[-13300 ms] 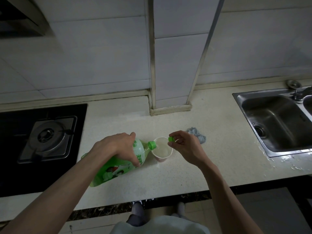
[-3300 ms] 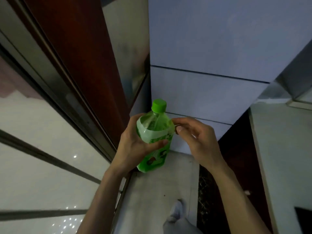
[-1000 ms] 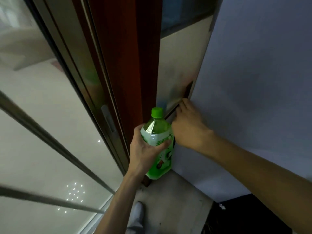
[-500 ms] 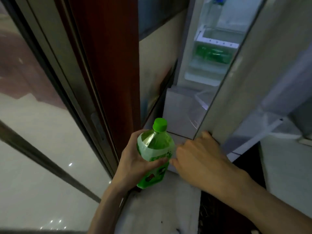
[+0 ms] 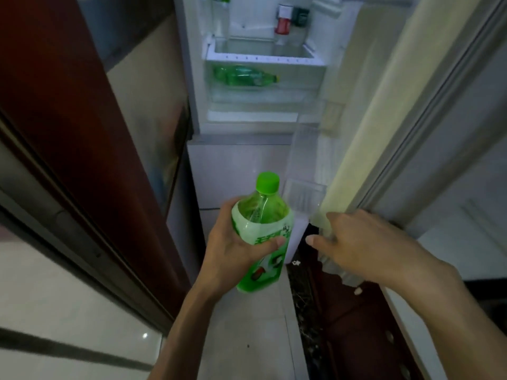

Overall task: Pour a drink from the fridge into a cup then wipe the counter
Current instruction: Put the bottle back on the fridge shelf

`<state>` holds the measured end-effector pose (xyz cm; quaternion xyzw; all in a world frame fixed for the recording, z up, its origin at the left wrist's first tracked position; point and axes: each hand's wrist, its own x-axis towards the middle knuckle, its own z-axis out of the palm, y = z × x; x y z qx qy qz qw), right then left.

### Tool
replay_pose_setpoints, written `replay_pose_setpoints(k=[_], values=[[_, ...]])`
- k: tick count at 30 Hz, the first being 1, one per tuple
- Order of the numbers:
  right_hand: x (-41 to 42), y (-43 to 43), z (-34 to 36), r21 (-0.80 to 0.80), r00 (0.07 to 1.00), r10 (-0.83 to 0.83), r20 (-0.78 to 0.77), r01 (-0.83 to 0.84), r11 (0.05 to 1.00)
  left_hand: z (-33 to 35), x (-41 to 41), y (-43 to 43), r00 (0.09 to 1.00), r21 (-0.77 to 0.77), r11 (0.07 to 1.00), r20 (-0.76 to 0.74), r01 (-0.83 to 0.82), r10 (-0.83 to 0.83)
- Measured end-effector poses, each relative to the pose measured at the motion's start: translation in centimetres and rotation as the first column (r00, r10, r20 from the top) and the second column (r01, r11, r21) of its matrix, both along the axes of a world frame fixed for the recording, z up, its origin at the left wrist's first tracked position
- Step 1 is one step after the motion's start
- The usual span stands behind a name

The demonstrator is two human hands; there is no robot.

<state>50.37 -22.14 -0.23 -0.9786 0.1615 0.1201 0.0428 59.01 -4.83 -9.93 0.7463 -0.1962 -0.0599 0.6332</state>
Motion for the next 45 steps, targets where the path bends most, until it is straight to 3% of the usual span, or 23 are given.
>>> replay_pose_setpoints(k=[4, 11, 13, 18, 31, 39, 45], values=[[-0.7, -1.7, 0.2, 0.01, 0.996, -0.049, 0.079, 0.049, 0.999, 1.1, -0.6, -2.6, 0.998, 0.009, 0.999, 0.055, 0.042, -0.043], [-0.9, -3.0, -0.4, 0.048, 0.952, 0.08, 0.297, -0.098, 0.994, 2.3, -1.2, -6.1, 0.998, -0.016, 0.999, 0.048, 0.043, -0.043], [-1.1, -4.1, -0.8, -0.007, 0.957, 0.056, 0.284, -0.056, 0.998, 2.4, -1.4, -7.3, 0.999, -0.013, 0.999, 0.034, 0.04, -0.04], [-1.6, -7.3, -2.1, 0.052, 0.99, -0.004, 0.138, -0.003, 0.999, 2.1, -1.7, -10.2, 0.996, 0.026, 0.997, 0.039, 0.074, -0.075], [-2.1, -12.4, -0.8, 0.147, 0.995, -0.041, 0.092, 0.027, 0.989, 2.7, -1.4, -15.0, 0.989, 0.012, 0.991, 0.063, 0.13, -0.131], [0.8, -11.6, 2.3, 0.215, 0.947, 0.045, 0.319, -0.119, 0.969, 4.3, 1.2, -13.8, 0.996, 0.013, 0.998, 0.062, 0.06, -0.06], [5.7, -9.8, 3.4, 0.299, 0.833, -0.006, 0.554, -0.192, 0.935, 5.6, 6.2, -11.9, 0.995, 0.013, 1.0, 0.101, 0.025, -0.026]])
